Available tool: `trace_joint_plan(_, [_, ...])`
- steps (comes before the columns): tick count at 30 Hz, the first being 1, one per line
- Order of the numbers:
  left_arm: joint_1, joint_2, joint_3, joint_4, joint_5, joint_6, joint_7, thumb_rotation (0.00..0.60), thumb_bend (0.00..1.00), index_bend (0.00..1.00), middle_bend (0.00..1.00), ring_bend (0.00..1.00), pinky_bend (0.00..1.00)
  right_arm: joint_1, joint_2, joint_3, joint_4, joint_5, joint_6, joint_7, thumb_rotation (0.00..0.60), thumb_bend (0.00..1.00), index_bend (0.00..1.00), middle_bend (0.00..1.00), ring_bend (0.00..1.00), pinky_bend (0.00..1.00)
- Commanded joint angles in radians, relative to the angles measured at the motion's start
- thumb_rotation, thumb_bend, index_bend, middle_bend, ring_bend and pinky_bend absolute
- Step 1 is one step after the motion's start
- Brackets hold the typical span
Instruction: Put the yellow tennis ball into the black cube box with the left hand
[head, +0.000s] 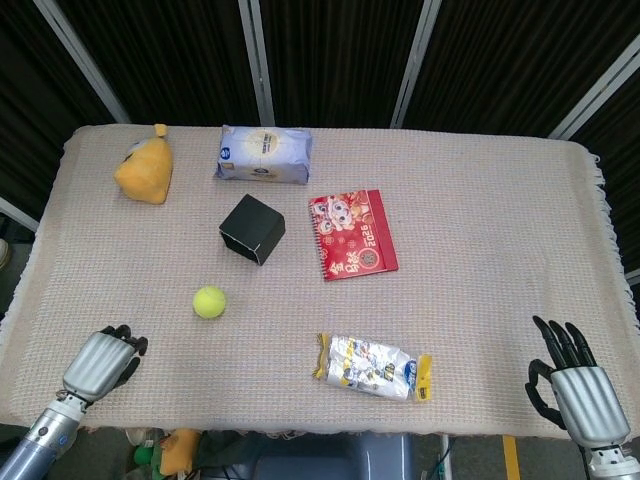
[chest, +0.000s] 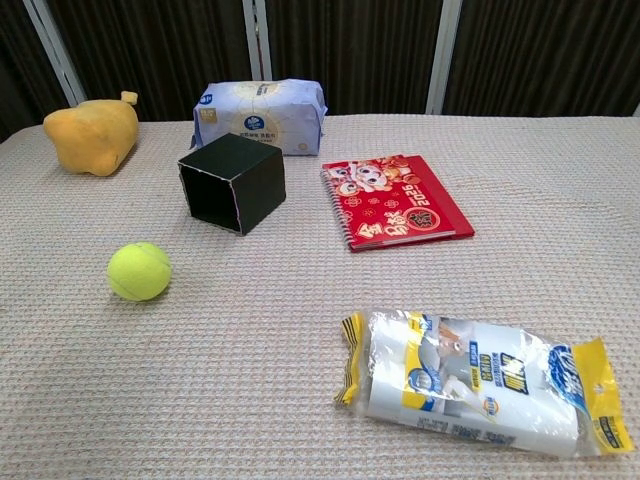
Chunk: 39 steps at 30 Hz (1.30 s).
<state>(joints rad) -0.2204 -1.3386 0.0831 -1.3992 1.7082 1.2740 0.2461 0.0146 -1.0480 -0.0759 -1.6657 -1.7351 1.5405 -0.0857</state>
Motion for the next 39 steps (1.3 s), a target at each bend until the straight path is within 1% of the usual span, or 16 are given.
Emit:
trace_joint_plan(1, [-0.025,-0.046,0.000,0.034,-0.011,-0.041,0.009,0.600,0.44,0.54,0.69,0.40,0.58,0.002,0.002,0.001,0.001,0.001,-0.002,0.004,0.600,0.41,0.00,0.00,0.00,0.00])
trace_joint_plan(6, [-0.052,-0.100,0.002,0.077,-0.001,-0.067,-0.017,0.600,0.44,0.47,0.68,0.43,0.62,0.001,0.006,0.003,0.002,-0.005,0.008,0.020,0.600,0.41,0.00,0.00,0.00,0.00])
trace_joint_plan(12, [-0.080,-0.132,-0.005,0.092,-0.001,-0.085,-0.041,0.600,0.44,0.47,0.68,0.44,0.62,0.006,0.007,0.004,0.003,-0.002,-0.003,0.023,0.600,0.41,0.00,0.00,0.00,0.00])
trace_joint_plan(16, [-0.103,-0.148,-0.014,0.093,-0.012,-0.112,-0.058,0.600,0.44,0.44,0.64,0.45,0.62,0.008,0.008,0.006,0.001,-0.002,-0.004,0.024,0.600,0.41,0.00,0.00,0.00,0.00])
trace_joint_plan(23, [-0.141,-0.185,-0.041,0.120,-0.038,-0.143,-0.088,0.600,0.44,0.42,0.61,0.45,0.62,0.003,0.014,0.007,0.004,-0.004,0.009,0.042,0.600,0.41,0.00,0.00,0.00,0.00])
trace_joint_plan(34, [-0.195,-0.234,-0.060,0.152,-0.037,-0.151,-0.125,0.600,0.43,0.41,0.61,0.45,0.60,0.001,0.017,0.008,0.005,-0.006,0.014,0.049,0.600,0.41,0.00,0.00,0.00,0.00])
trace_joint_plan(39, [-0.213,-0.250,-0.071,0.164,-0.053,-0.162,-0.126,0.600,0.43,0.40,0.60,0.45,0.59,0.000,0.021,0.009,0.006,-0.006,0.019,0.056,0.600,0.41,0.00,0.00,0.00,0.00])
